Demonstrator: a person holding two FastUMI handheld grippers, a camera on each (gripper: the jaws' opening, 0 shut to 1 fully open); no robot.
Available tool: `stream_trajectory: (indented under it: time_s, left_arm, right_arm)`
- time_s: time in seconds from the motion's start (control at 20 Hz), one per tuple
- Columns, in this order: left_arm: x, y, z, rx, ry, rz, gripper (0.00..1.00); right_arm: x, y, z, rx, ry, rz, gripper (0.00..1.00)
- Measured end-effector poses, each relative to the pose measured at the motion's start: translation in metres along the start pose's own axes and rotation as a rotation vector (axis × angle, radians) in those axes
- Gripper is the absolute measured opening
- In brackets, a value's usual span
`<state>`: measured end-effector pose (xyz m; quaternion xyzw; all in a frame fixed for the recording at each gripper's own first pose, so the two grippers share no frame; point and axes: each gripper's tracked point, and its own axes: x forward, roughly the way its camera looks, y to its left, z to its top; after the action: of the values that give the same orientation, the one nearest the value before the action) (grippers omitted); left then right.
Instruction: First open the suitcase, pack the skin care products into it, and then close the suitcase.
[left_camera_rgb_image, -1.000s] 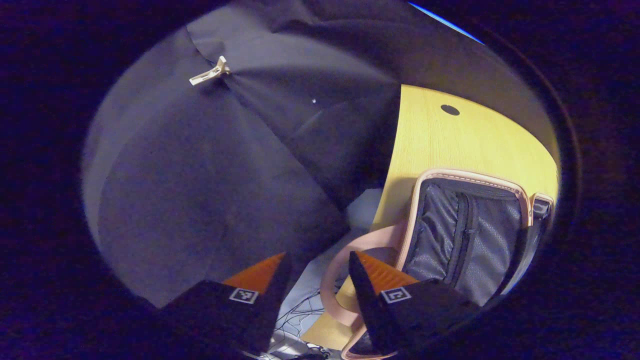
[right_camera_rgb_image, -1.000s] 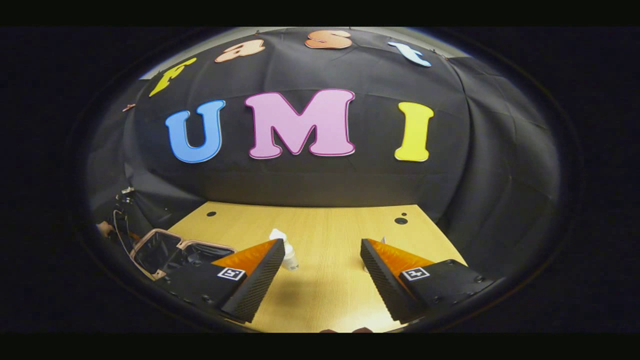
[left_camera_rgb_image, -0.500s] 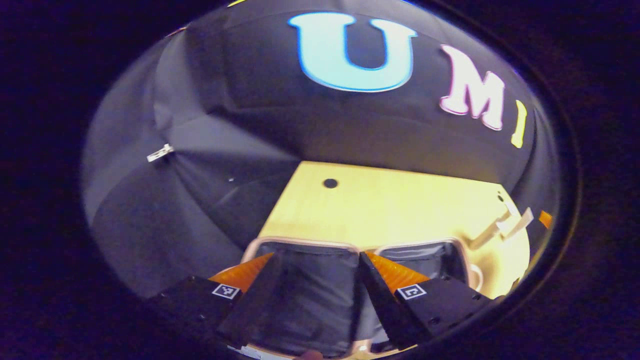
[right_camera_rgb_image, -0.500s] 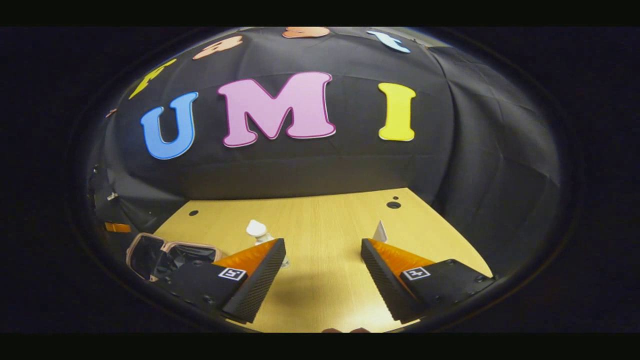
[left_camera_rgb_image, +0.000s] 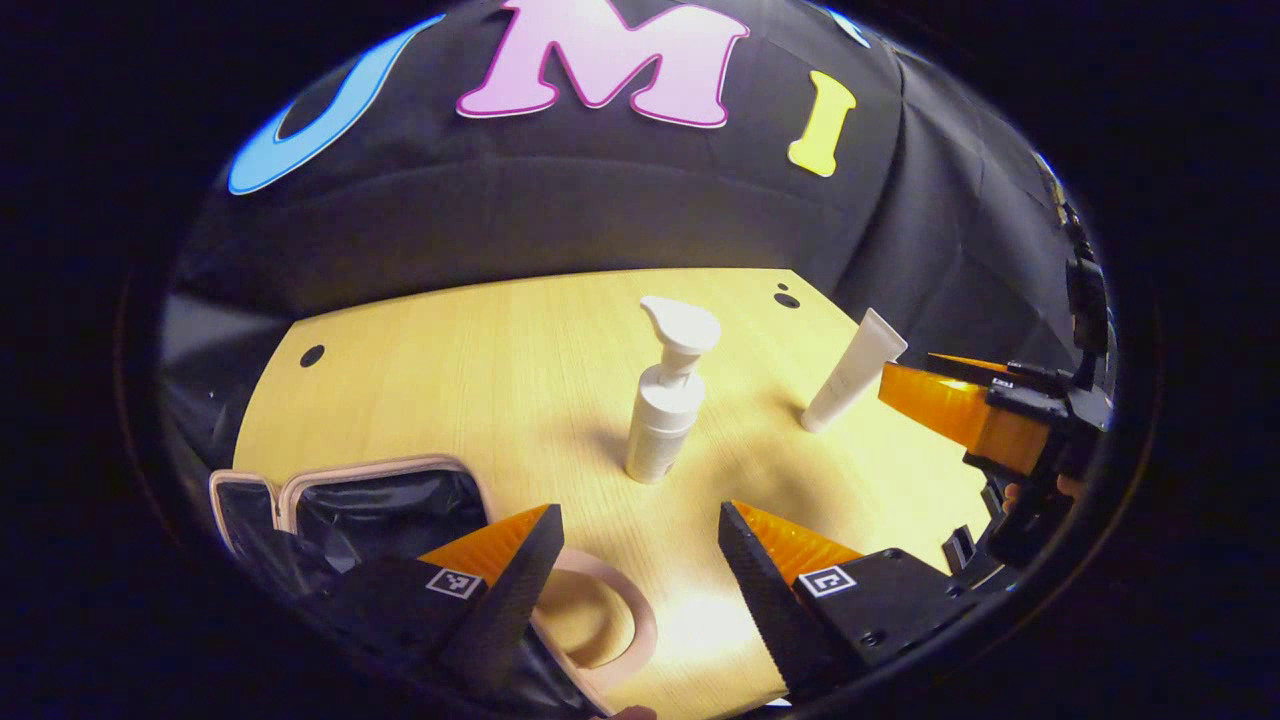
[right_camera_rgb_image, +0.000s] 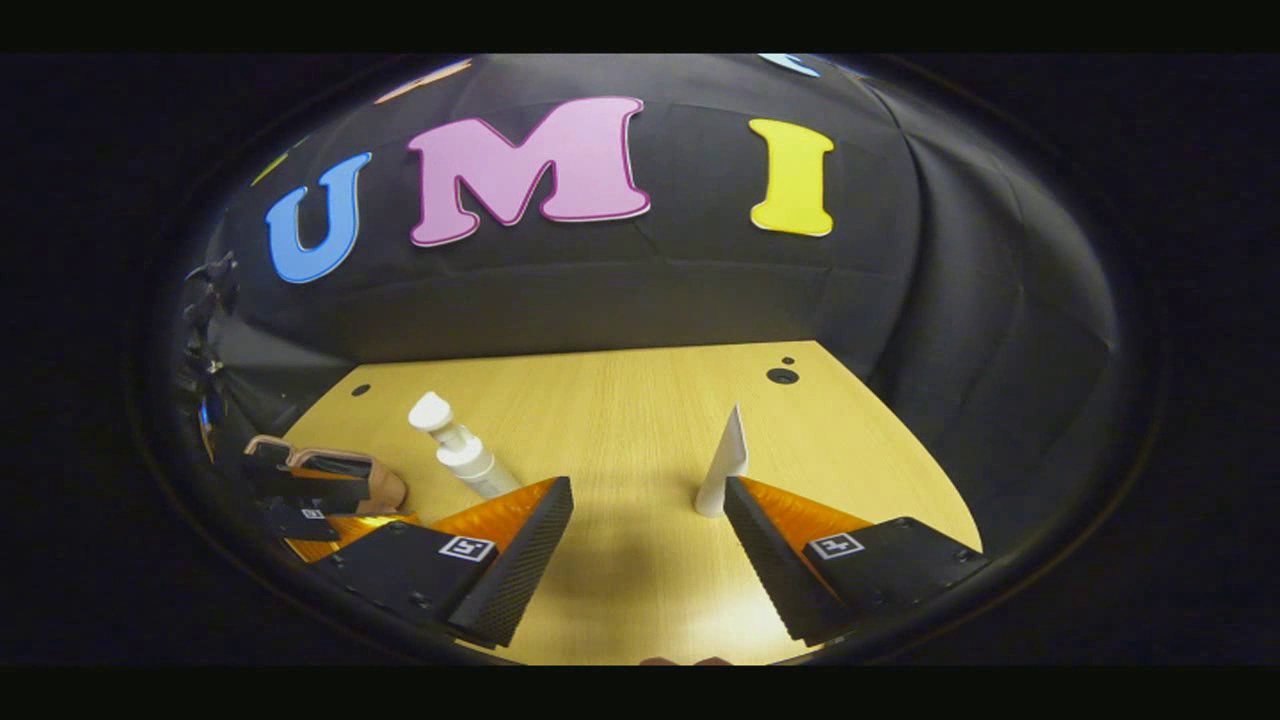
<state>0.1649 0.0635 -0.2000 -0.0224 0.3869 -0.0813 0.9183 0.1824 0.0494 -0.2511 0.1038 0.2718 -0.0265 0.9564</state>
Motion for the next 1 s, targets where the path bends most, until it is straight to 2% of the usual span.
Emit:
stream_trajectory:
  time_s: [0.05,0.45,0.6,0.7,0.75,0.8,0.85,1.0]
  left_arm:
    - [0.003,-0.004,0.002,-0.001,0.008,-0.005,0.99]
    - [0.003,-0.007,0.008,-0.009,0.027,0.095,0.97]
    - [0.004,-0.007,0.014,-0.004,0.028,0.097,0.97]
    - [0.002,-0.004,0.017,-0.008,0.025,0.1,0.97]
    - [0.006,-0.006,0.014,-0.009,0.027,0.103,0.96]
    - [0.008,-0.006,0.015,-0.012,0.028,0.105,0.97]
    - [0.01,-0.006,0.015,-0.013,0.027,0.105,0.97]
    - [0.019,-0.005,0.019,-0.003,0.028,0.112,0.96]
  right_arm:
    - [0.006,-0.003,-0.003,-0.005,0.011,0.005,0.97]
    - [0.063,-0.025,-0.028,-0.01,0.101,0.017,0.96]
    - [0.056,-0.019,-0.038,0.057,0.162,0.06,0.97]
    - [0.051,-0.021,-0.046,0.033,0.171,0.088,0.99]
    - [0.051,-0.03,-0.052,0.013,0.174,0.073,0.99]
    - [0.055,-0.041,-0.056,-0.004,0.177,0.047,0.89]
    - [0.061,-0.052,-0.057,-0.003,0.184,0.024,0.98]
    - [0.086,-0.065,-0.054,0.007,0.163,0.009,0.98]
